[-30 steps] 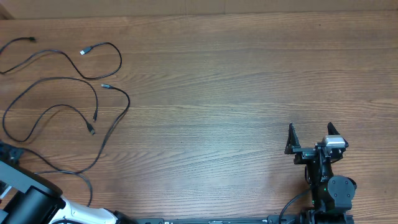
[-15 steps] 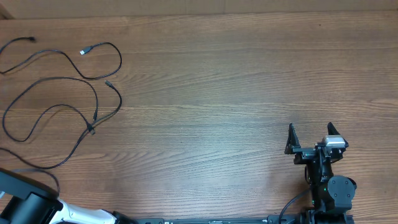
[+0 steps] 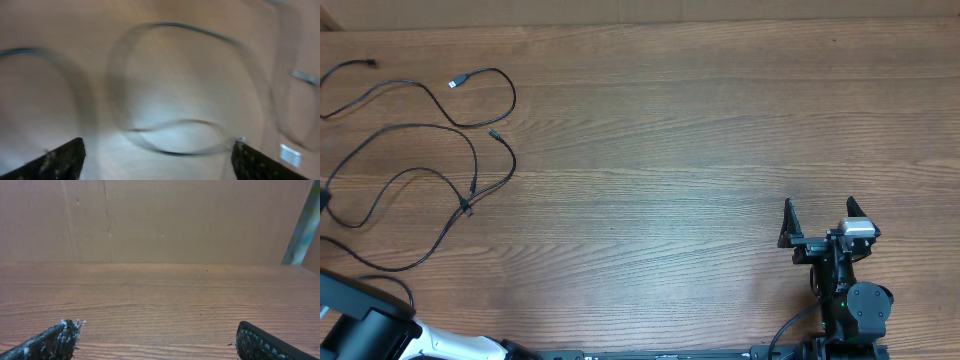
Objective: Untangle cables
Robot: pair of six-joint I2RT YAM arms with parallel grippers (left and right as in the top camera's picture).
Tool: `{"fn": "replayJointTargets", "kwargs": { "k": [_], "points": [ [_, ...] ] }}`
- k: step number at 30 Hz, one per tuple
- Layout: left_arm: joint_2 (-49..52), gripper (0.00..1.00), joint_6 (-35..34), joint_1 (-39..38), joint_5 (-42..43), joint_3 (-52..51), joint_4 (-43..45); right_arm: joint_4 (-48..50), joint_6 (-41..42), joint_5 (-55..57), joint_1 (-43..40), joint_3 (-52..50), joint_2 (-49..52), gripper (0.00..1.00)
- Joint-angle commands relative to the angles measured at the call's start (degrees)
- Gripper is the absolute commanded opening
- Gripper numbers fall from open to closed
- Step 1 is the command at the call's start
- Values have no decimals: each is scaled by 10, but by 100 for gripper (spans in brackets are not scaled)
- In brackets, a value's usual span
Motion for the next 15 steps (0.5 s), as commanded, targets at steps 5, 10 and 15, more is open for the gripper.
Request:
{"fn": "replayJointTargets", "kwargs": {
  "k": [5,10,15],
  "points": [
    [5,88,99,-120,218,1,-24,3,2,-1,0,-6,-5,100],
    [5,88,153,-233,164,-14,-35,3,2,-1,0,-6,-5,100],
    [5,87,169,-353,-17,-15,-46,3,2,-1,0,-6,-5,100]
  ]
}}
